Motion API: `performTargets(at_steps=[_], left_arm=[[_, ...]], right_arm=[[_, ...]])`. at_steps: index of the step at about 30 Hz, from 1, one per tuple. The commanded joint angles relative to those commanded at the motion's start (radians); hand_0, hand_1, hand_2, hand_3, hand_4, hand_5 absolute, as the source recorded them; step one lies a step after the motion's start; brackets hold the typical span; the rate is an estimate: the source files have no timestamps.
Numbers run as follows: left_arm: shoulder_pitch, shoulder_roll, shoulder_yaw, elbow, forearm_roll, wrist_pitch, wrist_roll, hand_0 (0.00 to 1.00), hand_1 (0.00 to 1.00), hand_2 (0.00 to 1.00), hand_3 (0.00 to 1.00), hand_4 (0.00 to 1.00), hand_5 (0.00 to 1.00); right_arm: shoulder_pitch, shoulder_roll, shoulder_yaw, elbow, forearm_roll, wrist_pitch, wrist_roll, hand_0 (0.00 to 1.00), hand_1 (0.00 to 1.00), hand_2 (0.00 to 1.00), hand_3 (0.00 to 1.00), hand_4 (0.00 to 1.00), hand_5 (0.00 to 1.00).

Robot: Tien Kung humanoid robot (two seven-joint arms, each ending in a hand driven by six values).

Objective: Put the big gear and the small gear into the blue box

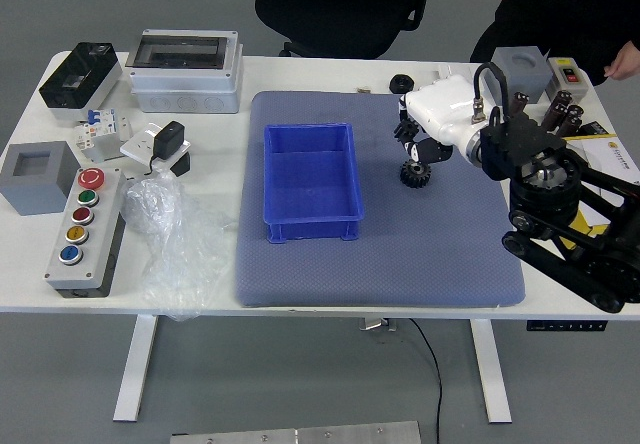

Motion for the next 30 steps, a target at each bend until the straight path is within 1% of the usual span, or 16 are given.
performTargets(at_steps=[9,18,22,24,27,28,30], left_arm=[[0.002,0.003,0.019,0.0,-0.006,-0.001,-0.001,0.857,0.825,0.82,0.771,0.593,0.372],[0.003,0.003,0.036,0.001,-0.014,-0.001,-0.001,0.857,0.824,0.82,0.769,0.592,0.372],[0.003,-0.001,0.044,0.001,-0.018,-0.001,-0.001,0.857,0.824,0.82,0.77,0.593,0.373],[0.0,-0.002,0.045,0.0,-0.018,-0.002,-0.001,0.857,0.824,0.82,0.77,0.593,0.373],[-0.003,-0.002,0.044,0.0,-0.018,-0.001,-0.001,0.857,0.824,0.82,0.77,0.593,0.373],[-0.003,-0.001,0.045,0.001,-0.018,-0.001,-0.001,0.857,0.824,0.82,0.769,0.593,0.373],[-0.002,-0.001,0.045,0.001,-0.019,-0.001,-0.001,0.857,0.824,0.82,0.769,0.593,0.373]], right_arm=[[0.065,0.121,-0.057,-0.074,0.031,-0.006,0.005,0.449,0.396,0.441,0.577,0.445,0.308],[0.088,0.245,-0.121,-0.171,0.074,-0.014,0.011,0.448,0.396,0.441,0.576,0.445,0.321],[0.088,0.297,-0.136,-0.216,0.095,-0.017,0.015,0.448,0.396,0.441,0.576,0.444,0.323],[0.088,0.311,-0.142,-0.232,0.106,-0.013,0.016,0.448,0.396,0.441,0.576,0.444,0.323],[0.088,0.32,-0.144,-0.247,0.118,0.0,0.019,0.448,0.396,0.441,0.576,0.444,0.323],[0.088,0.32,-0.143,-0.25,0.122,0.005,0.019,0.474,0.445,0.497,0.626,0.641,0.406],[0.088,0.32,-0.138,-0.254,0.128,0.017,0.019,0.474,0.445,0.497,0.626,0.641,0.406]])
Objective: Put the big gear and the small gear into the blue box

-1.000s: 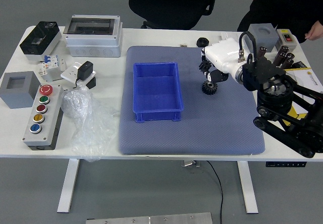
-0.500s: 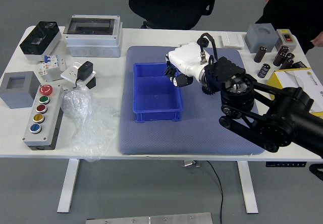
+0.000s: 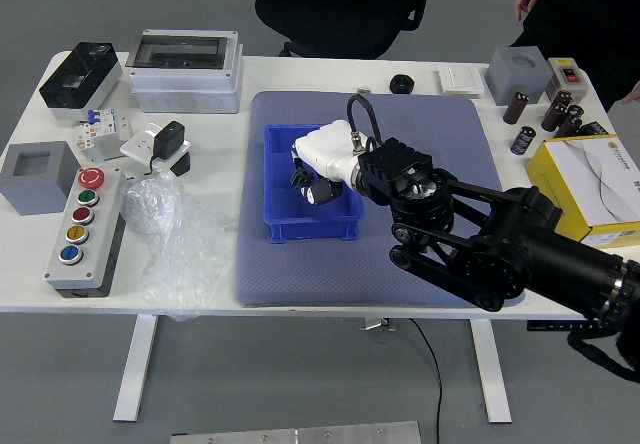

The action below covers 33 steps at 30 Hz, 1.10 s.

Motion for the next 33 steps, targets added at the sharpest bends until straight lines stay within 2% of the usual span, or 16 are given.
performTargets(at_steps=[3,4,9,10,14,17,23,27,28,33], left_arm=[[0.001,-0.001,0.0,0.0,-0.001,0.0,0.001,0.857,0.824,0.82,0.769,0.593,0.373],[0.0,-0.002,-0.001,0.0,0.0,0.0,0.001,0.857,0.824,0.82,0.769,0.593,0.373],[-0.001,-0.003,-0.002,0.0,0.001,-0.001,0.001,0.857,0.824,0.82,0.769,0.593,0.373],[-0.001,-0.003,-0.003,0.0,0.001,0.0,0.001,0.857,0.824,0.821,0.771,0.593,0.372],[-0.001,-0.001,-0.005,0.0,0.001,0.0,0.001,0.857,0.824,0.821,0.771,0.593,0.372],[-0.002,0.0,-0.009,0.0,0.003,0.0,0.001,0.857,0.824,0.821,0.771,0.593,0.372],[-0.003,0.004,-0.021,0.0,0.007,0.001,0.002,0.856,0.824,0.821,0.771,0.593,0.372],[-0.007,0.004,-0.028,0.0,0.009,0.0,0.001,0.856,0.824,0.821,0.771,0.593,0.372],[-0.008,0.004,-0.029,0.0,0.01,0.001,0.001,0.857,0.824,0.821,0.77,0.592,0.372],[-0.009,0.004,-0.033,-0.001,0.011,0.001,0.0,0.857,0.824,0.821,0.77,0.592,0.372]], right_arm=[[0.0,-0.002,0.008,-0.005,0.011,0.016,0.001,0.474,0.445,0.497,0.626,0.641,0.406],[0.0,-0.003,0.011,-0.005,0.014,0.019,0.001,0.546,0.542,0.624,0.773,0.805,0.513],[0.002,-0.006,0.02,-0.006,0.024,0.037,0.003,0.546,0.542,0.624,0.773,0.805,0.513],[0.002,-0.006,0.021,-0.005,0.026,0.04,0.003,0.577,0.577,0.702,0.865,0.858,0.561],[0.008,-0.018,0.027,0.01,0.029,0.044,0.002,0.577,0.577,0.702,0.865,0.858,0.561],[0.02,-0.049,0.04,0.036,0.03,0.045,0.002,0.586,0.582,0.711,0.865,0.88,0.583],[0.044,-0.155,0.034,0.076,0.034,0.048,0.005,0.57,0.567,0.695,0.837,0.879,0.589],[0.044,-0.219,0.022,0.07,0.043,0.051,0.01,0.57,0.567,0.695,0.837,0.879,0.589],[0.042,-0.232,0.023,0.065,0.047,0.055,0.01,0.569,0.565,0.691,0.822,0.86,0.558],[0.032,-0.273,0.023,0.032,0.077,0.087,0.012,0.569,0.565,0.691,0.822,0.86,0.558]])
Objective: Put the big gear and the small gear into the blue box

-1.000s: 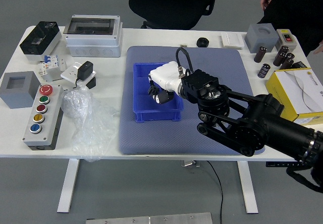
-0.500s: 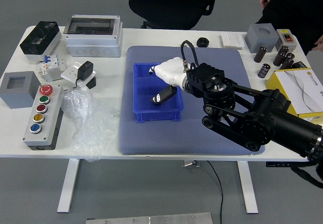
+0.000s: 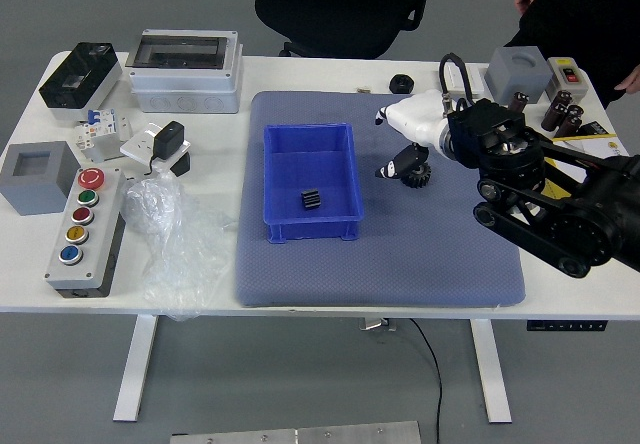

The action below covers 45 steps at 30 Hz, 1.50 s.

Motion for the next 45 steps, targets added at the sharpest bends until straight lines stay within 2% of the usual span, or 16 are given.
performTargets(at_steps=[1,6,7,12,13,18,19,30,31,33,45], left_arm=[[0.0,0.0,0.0,0.0,0.0,0.0,0.0,0.857,0.824,0.82,0.77,0.592,0.372],[-0.001,0.001,-0.001,0.0,0.002,0.0,-0.002,0.857,0.824,0.82,0.77,0.592,0.372],[-0.002,0.001,-0.001,0.0,0.002,0.0,-0.002,0.857,0.824,0.821,0.771,0.592,0.372],[-0.003,0.0,-0.002,0.0,0.004,0.0,-0.003,0.857,0.824,0.821,0.771,0.592,0.372],[-0.003,0.0,-0.001,0.0,0.004,0.0,-0.003,0.857,0.824,0.82,0.77,0.592,0.371],[-0.003,0.001,0.001,0.0,0.004,0.001,-0.003,0.857,0.824,0.82,0.77,0.592,0.371],[-0.003,0.001,0.001,0.0,0.004,0.0,-0.003,0.857,0.824,0.82,0.771,0.592,0.372],[-0.006,-0.006,0.005,0.0,0.003,0.0,-0.003,0.856,0.824,0.82,0.771,0.592,0.372],[-0.007,-0.006,0.005,0.0,0.004,0.0,-0.003,0.857,0.824,0.82,0.771,0.592,0.372],[-0.007,-0.007,0.005,0.0,0.004,0.0,-0.004,0.857,0.824,0.82,0.771,0.592,0.372],[-0.01,-0.009,-0.003,-0.001,0.016,0.0,-0.003,0.857,0.824,0.82,0.77,0.593,0.371]], right_arm=[[-0.002,-0.004,-0.001,-0.008,0.006,0.008,0.0,0.585,0.59,0.732,0.812,0.818,0.365],[-0.005,-0.005,-0.005,-0.043,0.029,0.033,0.003,0.585,0.59,0.732,0.812,0.818,0.365],[-0.005,-0.003,-0.005,-0.05,0.03,0.037,0.003,0.574,0.59,0.759,0.817,0.804,0.287],[-0.003,0.006,-0.001,-0.071,0.028,0.05,0.006,0.574,0.59,0.759,0.817,0.804,0.287],[-0.002,0.008,0.0,-0.074,0.024,0.053,0.006,0.567,0.587,0.77,0.822,0.772,0.166],[0.002,0.017,0.005,-0.093,0.006,0.061,0.007,0.567,0.587,0.77,0.822,0.772,0.166],[0.002,0.018,0.006,-0.097,0.003,0.061,0.007,0.556,0.578,0.78,0.852,0.76,0.09],[0.016,0.048,0.001,-0.176,-0.002,0.023,0.042,0.557,0.581,0.786,0.874,0.755,0.084],[0.019,0.052,-0.002,-0.187,0.003,0.019,0.047,0.569,0.593,0.792,0.915,0.77,0.075],[0.024,0.061,-0.009,-0.206,0.016,0.013,0.057,0.569,0.593,0.792,0.915,0.77,0.075],[0.045,0.098,-0.057,-0.289,0.104,0.028,0.084,0.593,0.613,0.818,0.946,0.8,0.089]])
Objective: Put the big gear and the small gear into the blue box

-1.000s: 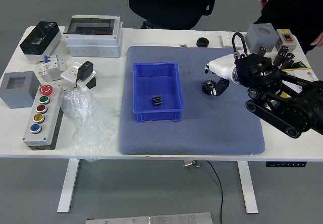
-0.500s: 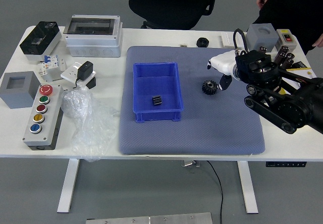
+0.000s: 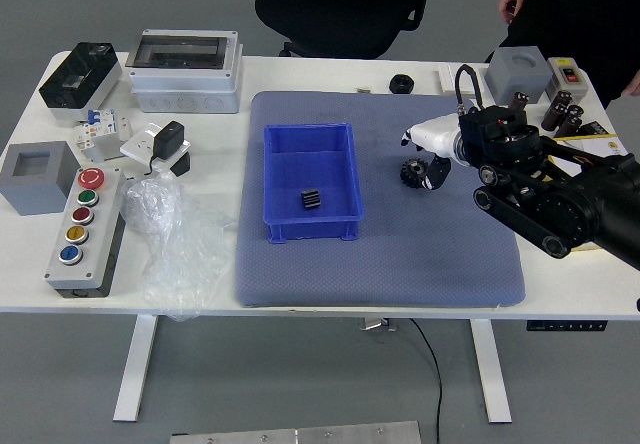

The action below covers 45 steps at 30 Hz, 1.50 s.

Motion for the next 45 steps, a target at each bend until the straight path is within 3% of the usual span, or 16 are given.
performTargets(at_steps=[27,28,45], left_arm=[[-0.006,-0.007,0.004,0.0,-0.001,0.0,0.0,0.857,0.824,0.82,0.771,0.594,0.372],[-0.006,-0.007,0.005,0.0,-0.001,0.0,0.0,0.857,0.824,0.82,0.771,0.595,0.373],[-0.008,-0.01,0.015,0.0,-0.002,-0.001,0.0,0.857,0.824,0.82,0.77,0.593,0.373]], right_arm=[[0.03,0.037,-0.028,-0.117,0.033,-0.021,0.026,0.596,0.618,0.838,0.945,0.815,0.1],[0.03,0.039,-0.028,-0.121,0.034,-0.021,0.026,0.59,0.618,0.846,0.877,0.821,0.114],[0.035,0.057,-0.041,-0.163,0.033,-0.016,0.025,0.587,0.614,0.834,0.831,0.779,0.04]])
